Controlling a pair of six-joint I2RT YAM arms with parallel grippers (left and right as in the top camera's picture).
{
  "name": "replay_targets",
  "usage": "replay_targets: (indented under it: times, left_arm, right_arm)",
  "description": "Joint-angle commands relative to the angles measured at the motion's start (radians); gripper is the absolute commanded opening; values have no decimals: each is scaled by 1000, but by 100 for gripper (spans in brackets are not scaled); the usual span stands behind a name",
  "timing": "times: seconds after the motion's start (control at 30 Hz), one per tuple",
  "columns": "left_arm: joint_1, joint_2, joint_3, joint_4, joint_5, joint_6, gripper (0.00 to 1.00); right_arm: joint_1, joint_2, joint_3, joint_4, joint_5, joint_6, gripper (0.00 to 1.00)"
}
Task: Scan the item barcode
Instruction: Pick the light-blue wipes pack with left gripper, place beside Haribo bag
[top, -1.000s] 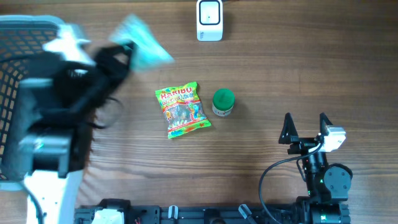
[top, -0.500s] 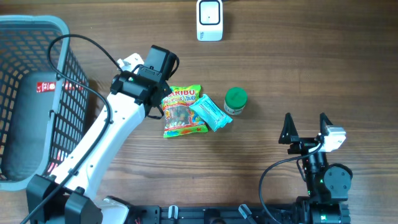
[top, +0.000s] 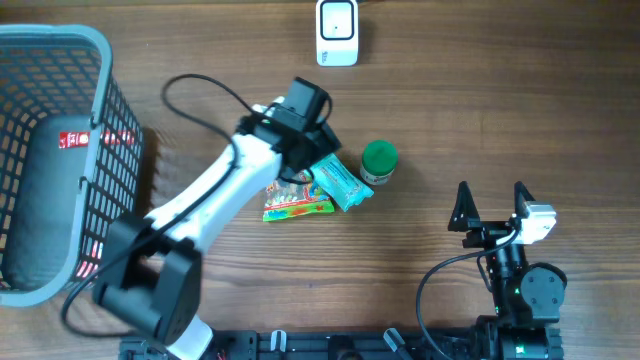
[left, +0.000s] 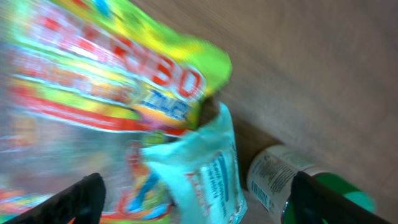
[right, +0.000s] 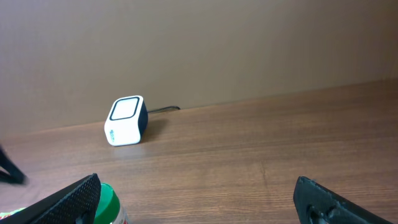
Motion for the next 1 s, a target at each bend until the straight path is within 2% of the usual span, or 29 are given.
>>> replay_targets:
  times: [0.0, 0.1, 0.13, 0.2, 0.3, 0.43, 0.6, 0.97]
  left_arm:
    - [-42, 103, -8, 44, 108, -12, 85]
    - [-49, 158, -8, 45, 108, -12, 75]
    - [-49, 168, -8, 45, 108, -12, 66]
    - [-49, 170, -8, 46, 108, -12, 45]
    - [-47, 170, -8, 46, 108, -12, 4]
    - [-29, 143, 1, 45, 108, 1, 4]
    - [-17, 21, 41, 34, 110, 68, 4]
    - [-165, 14, 20, -12, 105, 97, 4]
  right_arm:
    - [4, -4, -1, 2, 10, 6, 100]
    - [4, -4, -1, 2, 10, 6, 100]
    - [4, -4, -1, 2, 10, 6, 100]
    - [4, -4, -1, 2, 10, 6, 100]
    - [4, -4, -1, 2, 10, 6, 100]
    - [4, -4, -1, 2, 10, 6, 100]
    - [4, -4, -1, 2, 10, 6, 100]
    - [4, -4, -1, 2, 10, 5, 100]
